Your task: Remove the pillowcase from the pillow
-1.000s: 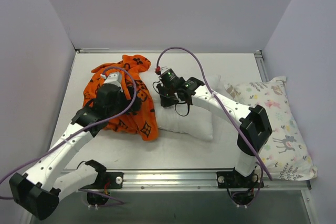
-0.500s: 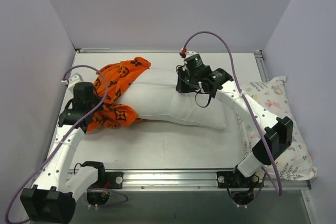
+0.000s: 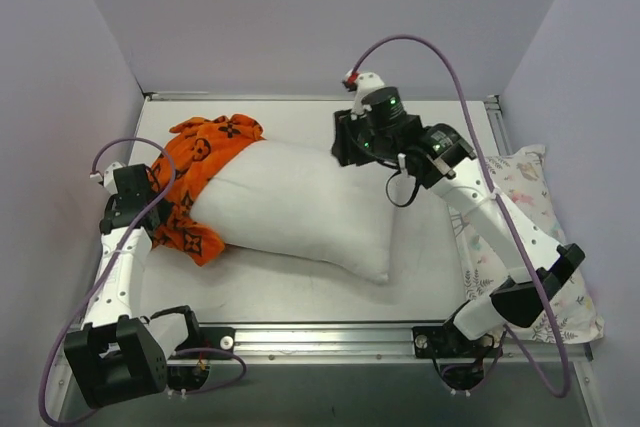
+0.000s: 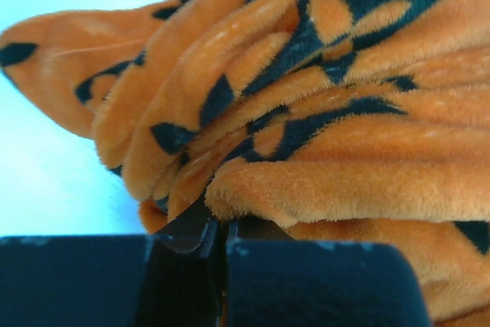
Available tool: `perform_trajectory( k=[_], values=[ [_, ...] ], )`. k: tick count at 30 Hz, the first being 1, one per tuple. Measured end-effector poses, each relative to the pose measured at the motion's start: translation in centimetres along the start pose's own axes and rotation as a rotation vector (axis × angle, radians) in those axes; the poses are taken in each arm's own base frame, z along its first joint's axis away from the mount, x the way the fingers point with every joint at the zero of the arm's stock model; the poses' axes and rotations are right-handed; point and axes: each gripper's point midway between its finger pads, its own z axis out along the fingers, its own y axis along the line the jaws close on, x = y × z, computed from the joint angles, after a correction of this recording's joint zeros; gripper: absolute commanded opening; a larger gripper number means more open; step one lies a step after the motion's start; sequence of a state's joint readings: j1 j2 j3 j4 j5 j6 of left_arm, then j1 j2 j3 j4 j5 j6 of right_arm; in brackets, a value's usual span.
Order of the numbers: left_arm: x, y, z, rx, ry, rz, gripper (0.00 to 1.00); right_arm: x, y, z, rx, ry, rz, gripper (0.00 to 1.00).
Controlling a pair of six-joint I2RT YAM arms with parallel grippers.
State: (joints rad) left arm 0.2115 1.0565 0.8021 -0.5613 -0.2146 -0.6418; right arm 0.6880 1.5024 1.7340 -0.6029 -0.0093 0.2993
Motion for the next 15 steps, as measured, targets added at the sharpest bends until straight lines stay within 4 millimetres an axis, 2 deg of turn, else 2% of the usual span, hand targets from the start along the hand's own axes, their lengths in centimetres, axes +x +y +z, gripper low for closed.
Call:
perform_trajectory(
  k=[1,2,4,5,7,10,15],
  values=[
    [0.4,-0.2,0.2,0.016,0.011,0.001,0.00,0.7,1.4,0.1,-0.025,0.007,-0.058,0.59],
    [0.7,-0.5,0.6,0.031,0.025,0.002,0.00,1.8,3.2,0.3,-0.062,0.021,-0.118,0.76],
    [1.4,-0.8,1.1,0.050,0.046,0.006,0.00,4.3,6.4,0.8,-0.134,0.038,-0.247,0.85],
    [1.7,-0.9,1.3,0.058,0.055,0.009,0.00,5.8,7.8,1.2,-0.165,0.049,-0.317,0.97],
    [2.2,-1.0,1.6,0.072,0.068,0.014,0.00,9.2,9.8,2.3,-0.202,0.077,-0.475,1.00],
    [2.2,-1.5,1.6,0.094,0.071,0.025,0.00,12.6,11.4,4.5,-0.198,0.080,-0.664,1.00],
    [2.6,-2.3,1.5,0.127,0.083,0.040,0.00,17.4,12.4,9.6,-0.092,0.070,-0.940,1.00]
  ],
)
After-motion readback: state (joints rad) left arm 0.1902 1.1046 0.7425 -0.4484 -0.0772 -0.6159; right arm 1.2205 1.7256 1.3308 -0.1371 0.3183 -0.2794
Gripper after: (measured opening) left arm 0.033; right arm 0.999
